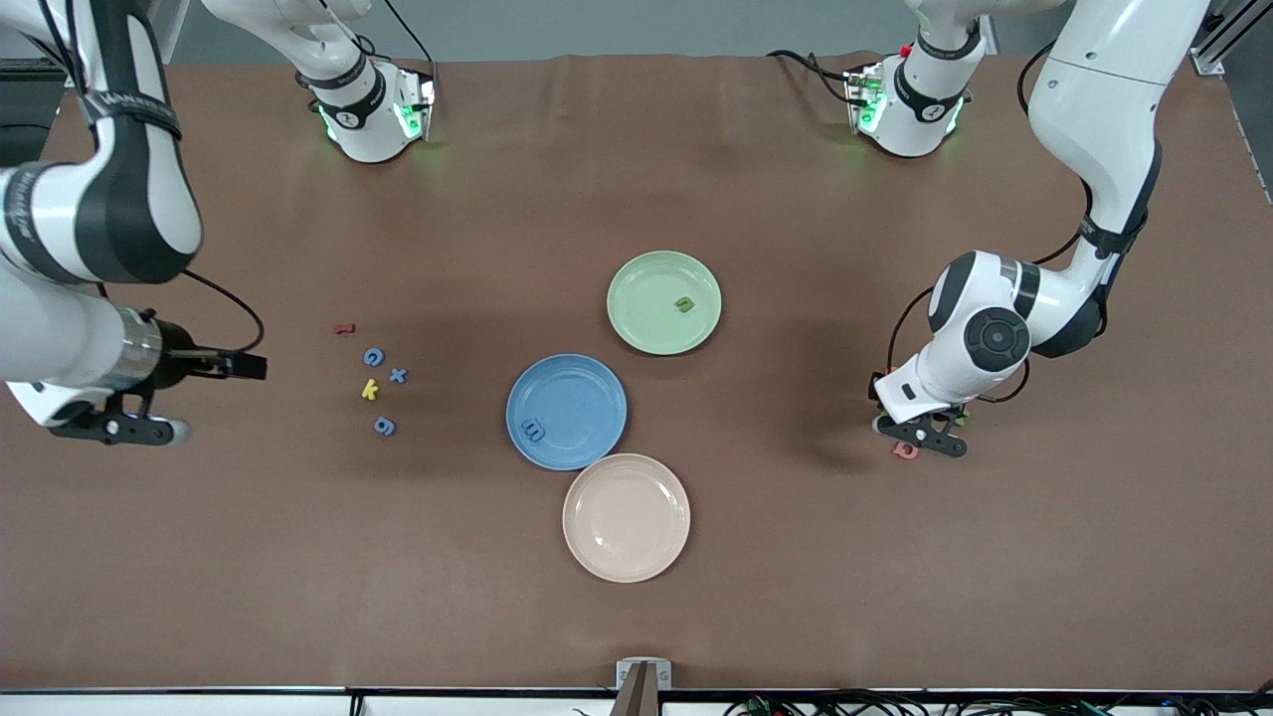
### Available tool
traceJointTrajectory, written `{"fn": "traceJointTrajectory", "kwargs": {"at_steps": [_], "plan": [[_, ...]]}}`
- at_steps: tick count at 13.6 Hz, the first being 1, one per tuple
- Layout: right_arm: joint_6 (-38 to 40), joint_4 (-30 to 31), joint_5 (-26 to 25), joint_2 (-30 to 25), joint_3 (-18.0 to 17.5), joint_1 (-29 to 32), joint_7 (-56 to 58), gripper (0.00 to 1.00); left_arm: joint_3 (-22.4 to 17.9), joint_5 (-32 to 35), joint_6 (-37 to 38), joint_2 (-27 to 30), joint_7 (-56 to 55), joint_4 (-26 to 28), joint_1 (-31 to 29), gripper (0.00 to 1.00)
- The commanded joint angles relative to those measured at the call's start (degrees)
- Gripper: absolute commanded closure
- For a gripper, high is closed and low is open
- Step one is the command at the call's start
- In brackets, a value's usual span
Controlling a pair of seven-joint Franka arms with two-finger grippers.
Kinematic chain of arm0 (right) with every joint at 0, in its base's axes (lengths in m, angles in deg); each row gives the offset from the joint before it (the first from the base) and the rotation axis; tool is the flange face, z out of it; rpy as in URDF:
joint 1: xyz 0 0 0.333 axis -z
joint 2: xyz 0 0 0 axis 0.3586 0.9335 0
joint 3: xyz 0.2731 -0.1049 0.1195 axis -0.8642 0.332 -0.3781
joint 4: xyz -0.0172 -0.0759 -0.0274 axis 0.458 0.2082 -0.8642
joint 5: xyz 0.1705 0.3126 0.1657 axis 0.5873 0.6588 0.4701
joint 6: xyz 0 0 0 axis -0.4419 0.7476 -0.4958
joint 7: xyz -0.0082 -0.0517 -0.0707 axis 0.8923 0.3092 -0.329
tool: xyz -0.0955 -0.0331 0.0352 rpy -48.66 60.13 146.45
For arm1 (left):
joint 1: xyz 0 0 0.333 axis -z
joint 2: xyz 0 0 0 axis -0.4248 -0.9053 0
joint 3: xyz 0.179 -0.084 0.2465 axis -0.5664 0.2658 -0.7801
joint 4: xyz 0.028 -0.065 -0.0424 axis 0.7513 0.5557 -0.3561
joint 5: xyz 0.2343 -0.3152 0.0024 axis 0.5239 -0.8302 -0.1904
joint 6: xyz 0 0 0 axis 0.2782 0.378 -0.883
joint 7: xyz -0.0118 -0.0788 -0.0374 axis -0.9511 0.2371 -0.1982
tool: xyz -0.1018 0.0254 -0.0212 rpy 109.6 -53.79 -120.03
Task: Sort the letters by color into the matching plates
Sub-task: 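Grasp the green B with the left gripper while the right gripper nears G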
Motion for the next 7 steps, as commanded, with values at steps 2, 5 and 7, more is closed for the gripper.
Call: {"fn": "traceJointTrajectory", "kwargs": {"at_steps": [2,5,7], "plan": [[-1.4,7.5,-0.7,-7.1,-1.2,0.9,0.4,0.0,0.5,0.6,-2.3,-1.0,0.9,0.5,-1.2,0.46],[-6.6,14.7,-0.3,-11.1,-1.2,1.0,0.3,0.0,0.5,0.6,-2.3,-1.5,0.9,0.5,-1.3,0.49],[-12.3,21.7,0.1,-13.3,-1.2,1.1,0.2,0.0,0.5,0.6,-2.8,-1.7,0.9,0.5,-1.3,0.5]]}}
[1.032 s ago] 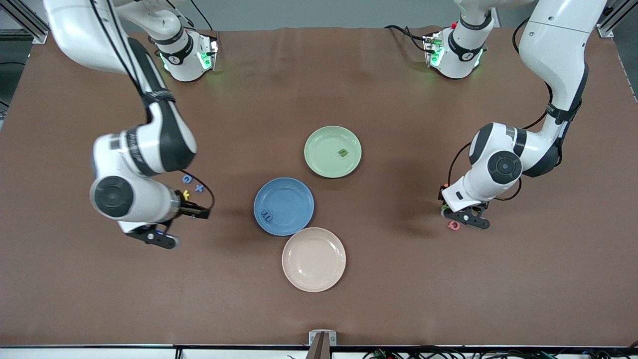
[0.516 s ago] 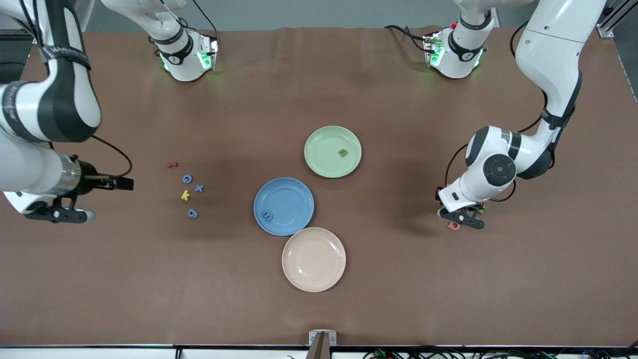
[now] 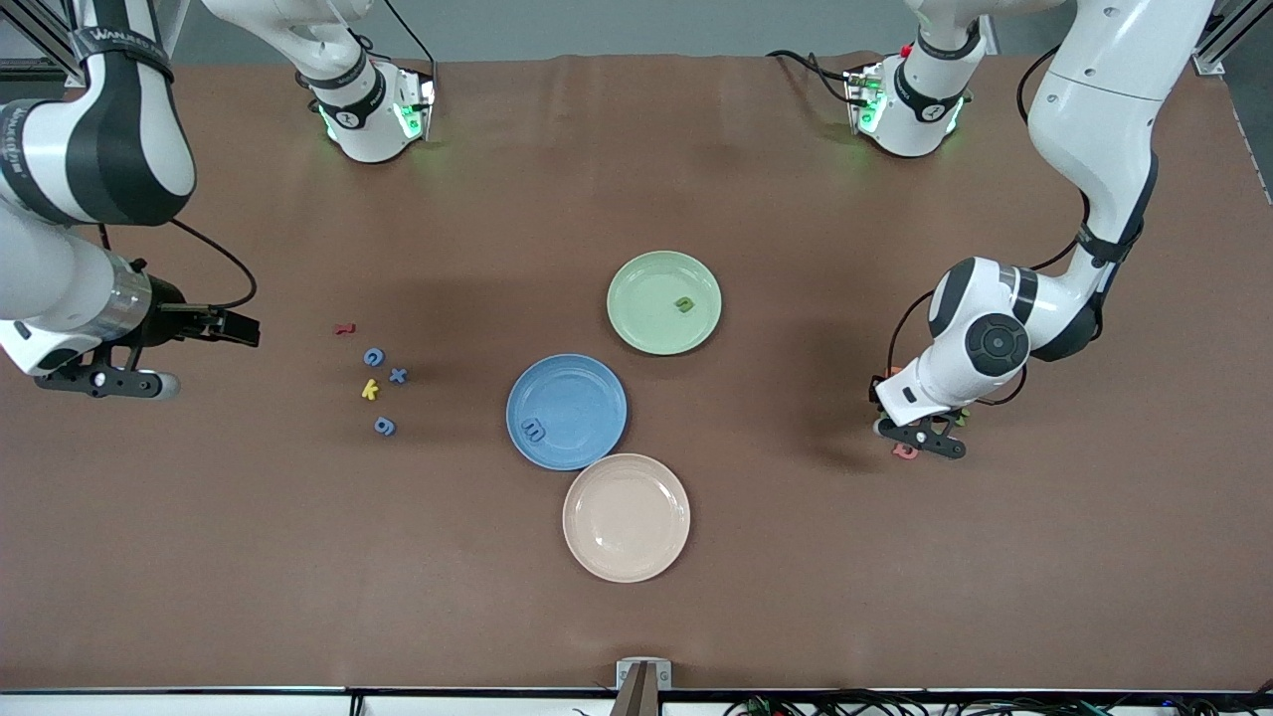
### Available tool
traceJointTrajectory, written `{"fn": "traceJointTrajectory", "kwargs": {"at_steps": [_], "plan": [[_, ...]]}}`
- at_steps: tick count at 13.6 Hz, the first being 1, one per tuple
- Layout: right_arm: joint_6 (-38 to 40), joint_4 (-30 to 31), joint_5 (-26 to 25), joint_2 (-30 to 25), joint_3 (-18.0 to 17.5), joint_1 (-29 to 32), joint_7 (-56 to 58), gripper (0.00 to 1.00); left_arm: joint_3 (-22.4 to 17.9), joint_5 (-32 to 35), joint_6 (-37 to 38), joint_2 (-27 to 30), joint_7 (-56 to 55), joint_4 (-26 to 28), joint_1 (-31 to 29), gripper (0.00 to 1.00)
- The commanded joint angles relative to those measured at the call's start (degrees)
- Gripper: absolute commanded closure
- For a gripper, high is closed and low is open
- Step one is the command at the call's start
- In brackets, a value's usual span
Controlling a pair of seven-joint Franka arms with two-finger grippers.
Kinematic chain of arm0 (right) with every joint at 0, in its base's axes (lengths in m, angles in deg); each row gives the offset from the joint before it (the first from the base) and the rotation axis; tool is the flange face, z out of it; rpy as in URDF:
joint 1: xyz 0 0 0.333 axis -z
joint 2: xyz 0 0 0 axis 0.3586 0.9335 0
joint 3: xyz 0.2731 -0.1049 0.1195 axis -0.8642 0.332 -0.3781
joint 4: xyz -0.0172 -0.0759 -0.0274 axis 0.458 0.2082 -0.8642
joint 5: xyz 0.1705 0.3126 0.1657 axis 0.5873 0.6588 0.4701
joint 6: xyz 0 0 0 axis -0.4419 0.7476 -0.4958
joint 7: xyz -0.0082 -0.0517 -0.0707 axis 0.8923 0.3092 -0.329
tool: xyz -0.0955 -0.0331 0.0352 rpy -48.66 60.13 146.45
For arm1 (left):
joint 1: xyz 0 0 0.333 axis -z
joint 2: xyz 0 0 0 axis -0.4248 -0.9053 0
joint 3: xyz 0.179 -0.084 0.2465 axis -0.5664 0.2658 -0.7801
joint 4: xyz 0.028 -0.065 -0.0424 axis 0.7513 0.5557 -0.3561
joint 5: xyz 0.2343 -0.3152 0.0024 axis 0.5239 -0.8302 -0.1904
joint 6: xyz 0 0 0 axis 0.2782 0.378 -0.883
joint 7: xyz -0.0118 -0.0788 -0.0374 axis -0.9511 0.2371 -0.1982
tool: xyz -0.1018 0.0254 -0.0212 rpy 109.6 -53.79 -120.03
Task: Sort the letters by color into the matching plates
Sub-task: 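Grasp the green B with the left gripper while the right gripper nears G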
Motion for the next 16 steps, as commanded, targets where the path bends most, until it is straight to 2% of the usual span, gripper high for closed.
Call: {"fn": "traceJointTrajectory", "kwargs": {"at_steps": [1,4,5,9,12,16], "plan": [[-8.0,11.9,0.2,-4.6,-0.8,1.1,0.1,0.0,0.5,0.6,-1.7,-0.5,0.7,0.4,-0.6,0.51],[-23.6,25.3,0.7,-6.6,-0.8,1.3,-0.6,0.0,0.5,0.6,-2.4,-1.2,0.7,0.4,-0.6,0.56],[-28.1,28.5,0.8,-6.6,-0.8,1.2,-0.8,0.0,0.5,0.6,-2.4,-1.3,0.7,0.4,-0.6,0.61],[-40.9,36.5,0.9,-5.8,-0.9,0.1,-2.2,0.0,0.7,0.5,-2.0,-0.5,0.3,0.3,-0.4,0.97],[-47.6,37.5,0.9,-0.9,-0.9,-2.0,-6.2,0.04,2.9,-0.9,0.3,1.8,-0.1,0.1,-0.5,0.99],[-55.8,37.4,0.8,5.6,-0.9,-2.2,-6.6,0.15,7.3,-3.6,5.1,4.2,-5.0,-0.2,-0.4,0.99]]}}
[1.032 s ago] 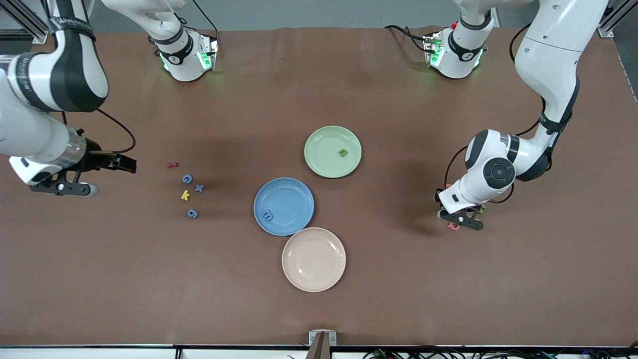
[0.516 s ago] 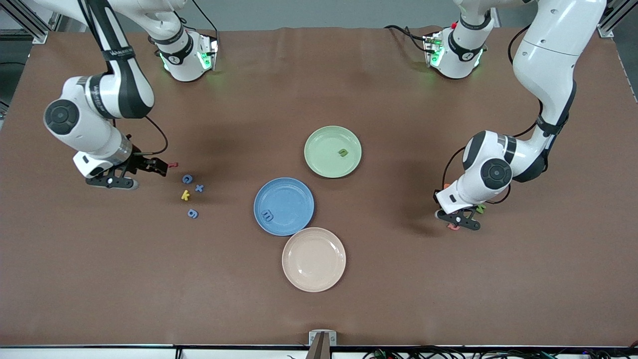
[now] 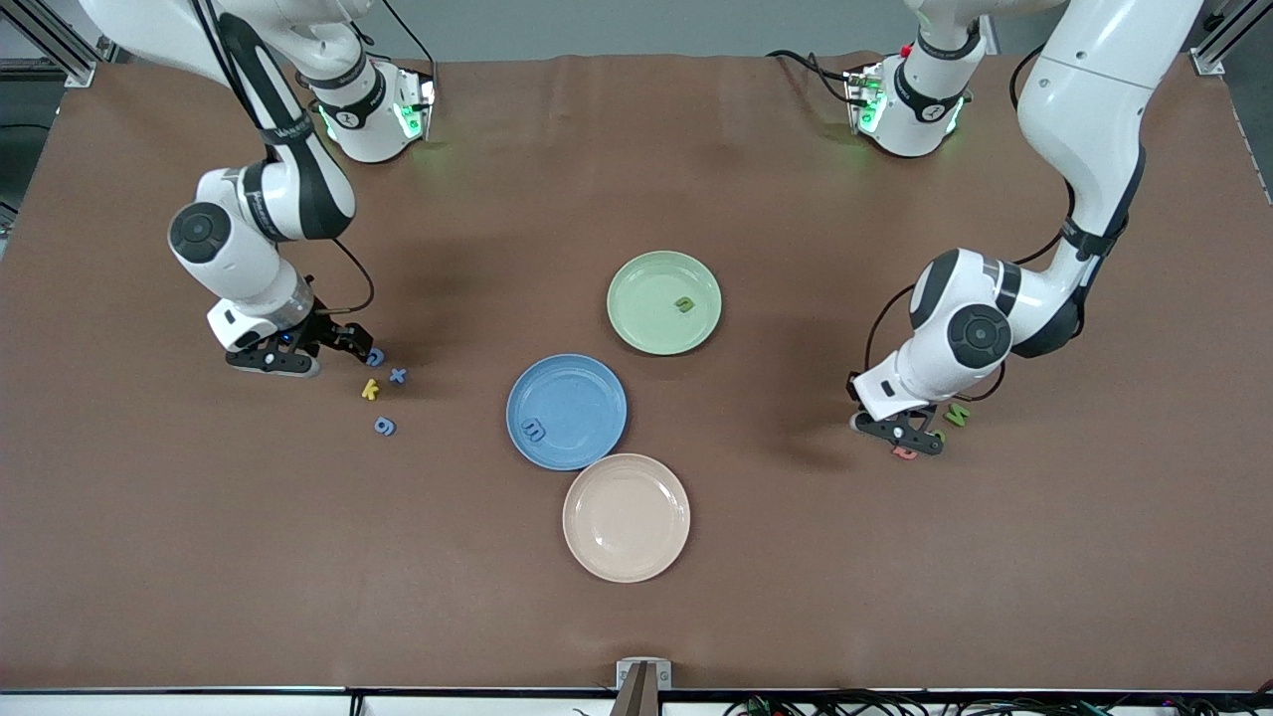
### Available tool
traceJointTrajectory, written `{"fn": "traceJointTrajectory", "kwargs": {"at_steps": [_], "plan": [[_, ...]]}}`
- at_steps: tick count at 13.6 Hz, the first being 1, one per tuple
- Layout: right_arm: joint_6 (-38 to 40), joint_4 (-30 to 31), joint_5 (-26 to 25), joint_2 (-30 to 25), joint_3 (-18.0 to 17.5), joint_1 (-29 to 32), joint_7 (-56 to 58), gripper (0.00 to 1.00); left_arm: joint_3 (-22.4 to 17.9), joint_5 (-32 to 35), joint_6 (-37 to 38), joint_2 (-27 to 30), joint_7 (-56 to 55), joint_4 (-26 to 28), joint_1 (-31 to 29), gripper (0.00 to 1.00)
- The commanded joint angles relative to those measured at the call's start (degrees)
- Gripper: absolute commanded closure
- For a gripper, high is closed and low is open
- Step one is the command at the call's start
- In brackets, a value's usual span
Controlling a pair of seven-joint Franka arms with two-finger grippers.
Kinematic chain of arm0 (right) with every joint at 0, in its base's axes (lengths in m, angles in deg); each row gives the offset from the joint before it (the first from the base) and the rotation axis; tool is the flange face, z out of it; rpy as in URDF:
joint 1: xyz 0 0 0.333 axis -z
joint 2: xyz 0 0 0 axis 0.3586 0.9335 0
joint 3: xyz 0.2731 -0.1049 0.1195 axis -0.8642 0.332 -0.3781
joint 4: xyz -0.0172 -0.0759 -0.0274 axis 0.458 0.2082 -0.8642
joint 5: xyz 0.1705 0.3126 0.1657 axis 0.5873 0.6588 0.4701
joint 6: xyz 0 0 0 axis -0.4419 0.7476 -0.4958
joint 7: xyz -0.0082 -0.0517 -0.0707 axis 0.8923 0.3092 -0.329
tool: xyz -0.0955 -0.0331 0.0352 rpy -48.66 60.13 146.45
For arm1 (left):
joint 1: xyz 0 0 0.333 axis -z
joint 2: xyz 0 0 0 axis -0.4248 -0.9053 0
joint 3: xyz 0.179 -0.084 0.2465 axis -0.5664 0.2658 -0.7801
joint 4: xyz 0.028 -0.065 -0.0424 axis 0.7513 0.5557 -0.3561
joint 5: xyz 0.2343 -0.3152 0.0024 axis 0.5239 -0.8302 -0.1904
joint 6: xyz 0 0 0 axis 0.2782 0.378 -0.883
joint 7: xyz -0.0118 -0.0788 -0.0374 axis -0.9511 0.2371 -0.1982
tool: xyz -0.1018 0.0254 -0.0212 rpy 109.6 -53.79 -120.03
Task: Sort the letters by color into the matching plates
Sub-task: 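Grasp the green B with the left gripper while the right gripper nears G, then open the left gripper over the green plate while the right gripper grasps G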
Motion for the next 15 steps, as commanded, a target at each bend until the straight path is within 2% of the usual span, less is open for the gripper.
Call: {"fn": "traceJointTrajectory", "kwargs": {"at_steps": [1,6,9,15], "plan": [[-3.7,-0.1,0.6,3.6,-0.1,-0.2,-0.7,0.16,3.7,-1.0,3.6,2.3,-4.9,0.6,-0.3,0.99],[-4.7,-0.5,0.7,7.6,-0.1,-0.2,-0.8,0.16,12.8,-1.0,9.3,4.1,-20.7,0.9,-0.2,0.99],[-4.2,-0.4,0.7,7.8,-0.3,-0.4,-2.8,0.17,17.2,-0.9,10.2,3.9,-29.6,1.0,0.2,0.98],[-4.5,-0.4,0.7,8.7,-0.3,-2.3,-4.7,0.25,17.9,-0.6,9.8,2.8,-43.1,0.7,7.7,0.98]]}}
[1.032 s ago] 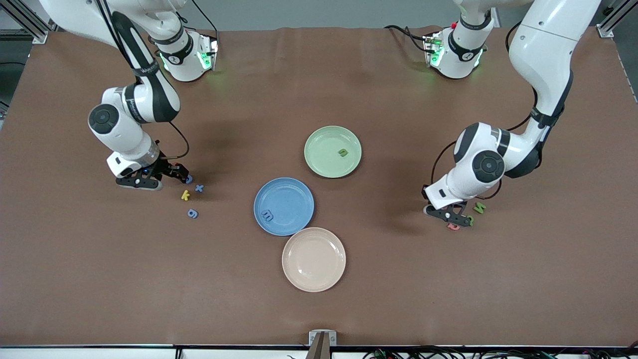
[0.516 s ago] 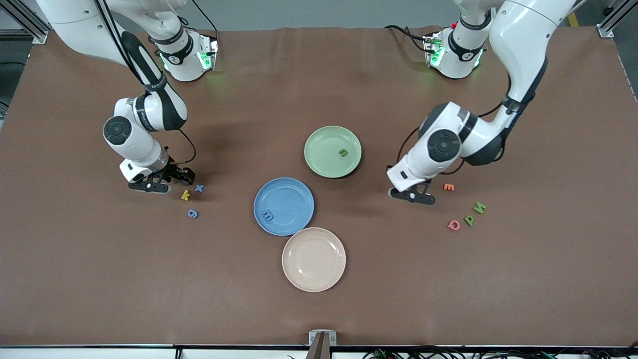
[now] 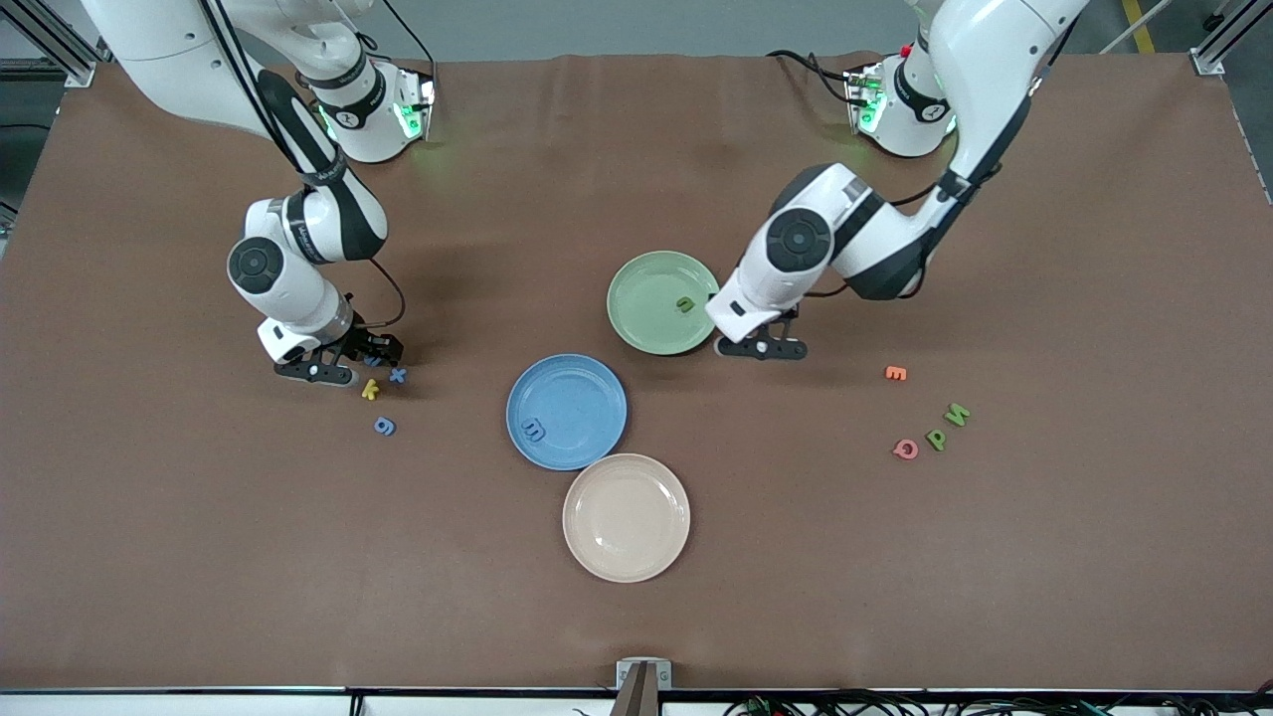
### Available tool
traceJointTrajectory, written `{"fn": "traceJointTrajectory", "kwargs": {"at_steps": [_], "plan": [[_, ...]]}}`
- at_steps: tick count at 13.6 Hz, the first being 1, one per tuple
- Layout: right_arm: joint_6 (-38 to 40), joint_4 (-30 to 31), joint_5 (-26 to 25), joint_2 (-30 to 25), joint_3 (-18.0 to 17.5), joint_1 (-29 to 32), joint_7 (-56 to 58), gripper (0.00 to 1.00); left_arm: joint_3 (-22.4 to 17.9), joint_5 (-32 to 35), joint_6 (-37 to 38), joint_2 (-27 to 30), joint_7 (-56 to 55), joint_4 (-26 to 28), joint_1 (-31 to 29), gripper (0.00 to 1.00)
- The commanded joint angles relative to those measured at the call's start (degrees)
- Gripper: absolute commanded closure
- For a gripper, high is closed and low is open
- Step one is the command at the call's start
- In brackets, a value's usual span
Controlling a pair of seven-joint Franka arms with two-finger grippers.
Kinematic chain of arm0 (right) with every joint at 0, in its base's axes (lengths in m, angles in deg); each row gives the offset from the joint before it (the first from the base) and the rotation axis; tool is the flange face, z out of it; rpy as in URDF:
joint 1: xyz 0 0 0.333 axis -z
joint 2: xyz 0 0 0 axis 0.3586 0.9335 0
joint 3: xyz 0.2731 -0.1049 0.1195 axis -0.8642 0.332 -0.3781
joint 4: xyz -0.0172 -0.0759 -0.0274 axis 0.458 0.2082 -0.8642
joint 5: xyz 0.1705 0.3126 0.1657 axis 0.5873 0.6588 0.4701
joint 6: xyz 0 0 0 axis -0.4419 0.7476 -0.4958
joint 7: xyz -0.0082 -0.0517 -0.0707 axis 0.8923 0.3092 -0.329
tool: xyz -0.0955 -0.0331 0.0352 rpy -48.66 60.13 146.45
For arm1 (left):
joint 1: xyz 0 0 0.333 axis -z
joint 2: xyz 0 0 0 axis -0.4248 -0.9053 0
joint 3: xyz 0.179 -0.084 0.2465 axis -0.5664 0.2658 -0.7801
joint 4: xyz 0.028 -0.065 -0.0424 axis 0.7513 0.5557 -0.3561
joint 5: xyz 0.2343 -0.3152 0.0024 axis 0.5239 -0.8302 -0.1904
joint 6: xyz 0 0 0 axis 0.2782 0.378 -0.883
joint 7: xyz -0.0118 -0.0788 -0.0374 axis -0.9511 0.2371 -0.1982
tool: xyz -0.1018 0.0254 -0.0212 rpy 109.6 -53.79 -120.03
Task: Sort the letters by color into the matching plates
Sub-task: 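Open the left gripper over the green plate while the right gripper grasps G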
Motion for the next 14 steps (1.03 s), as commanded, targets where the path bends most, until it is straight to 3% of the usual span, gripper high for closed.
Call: {"fn": "traceJointTrajectory", "kwargs": {"at_steps": [1,7,11,12,14], "plan": [[-0.4,-0.2,0.6,0.4,0.0,-0.2,-0.7,0.27,0.0,-0.4,0.1,0.2,-5.3,0.1,2.4,0.98],[-0.4,-0.3,0.6,0.4,0.1,0.2,-0.7,0.41,-0.2,0.1,-0.9,-3.6,-16.6,-2.6,8.3,0.95],[-0.5,-0.3,0.6,0.8,0.1,0.3,-0.7,0.54,-0.2,0.6,-2.3,-4.5,-17.1,-2.7,9.7,0.95],[-0.6,-0.3,0.6,0.8,0.1,0.3,-0.7,0.61,-0.2,0.6,-2.7,-4.6,-17.3,-2.7,9.9,0.94],[-0.6,-0.3,0.6,0.8,0.1,0.3,-0.7,0.85,-0.3,0.6,-3.6,-5.1,-19.3,-2.7,10.4,0.92]]}}
